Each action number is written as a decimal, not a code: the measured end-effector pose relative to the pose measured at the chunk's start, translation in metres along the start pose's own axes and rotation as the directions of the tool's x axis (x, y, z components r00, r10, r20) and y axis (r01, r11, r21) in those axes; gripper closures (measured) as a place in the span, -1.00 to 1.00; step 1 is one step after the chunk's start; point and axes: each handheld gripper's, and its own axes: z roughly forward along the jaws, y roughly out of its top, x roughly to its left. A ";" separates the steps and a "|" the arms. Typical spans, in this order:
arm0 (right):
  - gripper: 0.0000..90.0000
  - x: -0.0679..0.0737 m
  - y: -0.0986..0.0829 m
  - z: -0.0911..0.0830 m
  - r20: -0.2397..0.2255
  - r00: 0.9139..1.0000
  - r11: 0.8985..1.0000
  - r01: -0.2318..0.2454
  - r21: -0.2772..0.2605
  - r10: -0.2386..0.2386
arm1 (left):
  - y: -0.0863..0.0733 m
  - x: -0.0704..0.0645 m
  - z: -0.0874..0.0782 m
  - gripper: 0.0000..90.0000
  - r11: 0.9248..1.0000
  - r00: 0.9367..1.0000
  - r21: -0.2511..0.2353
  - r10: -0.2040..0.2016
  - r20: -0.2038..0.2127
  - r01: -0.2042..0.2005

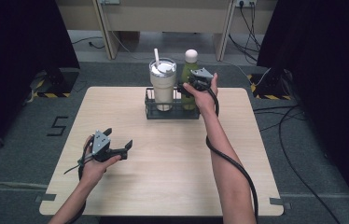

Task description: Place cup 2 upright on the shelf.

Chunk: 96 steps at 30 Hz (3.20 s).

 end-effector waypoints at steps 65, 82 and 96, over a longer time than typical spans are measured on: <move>-0.70 -0.013 -0.044 -0.106 -0.040 0.999 0.999 0.024 -0.029 -0.025 | 0.000 -0.003 -0.002 -0.95 1.000 1.000 0.003 -0.004 -0.005 0.004; -0.70 -0.020 -0.072 -0.137 -0.061 0.997 0.999 0.040 -0.012 -0.041 | -0.001 -0.004 -0.002 -0.95 1.000 1.000 0.005 -0.005 -0.003 0.005; -0.70 -0.029 -0.098 -0.160 -0.053 0.998 0.999 0.041 0.014 -0.040 | -0.001 -0.005 -0.003 -0.95 1.000 1.000 0.007 0.000 -0.002 0.000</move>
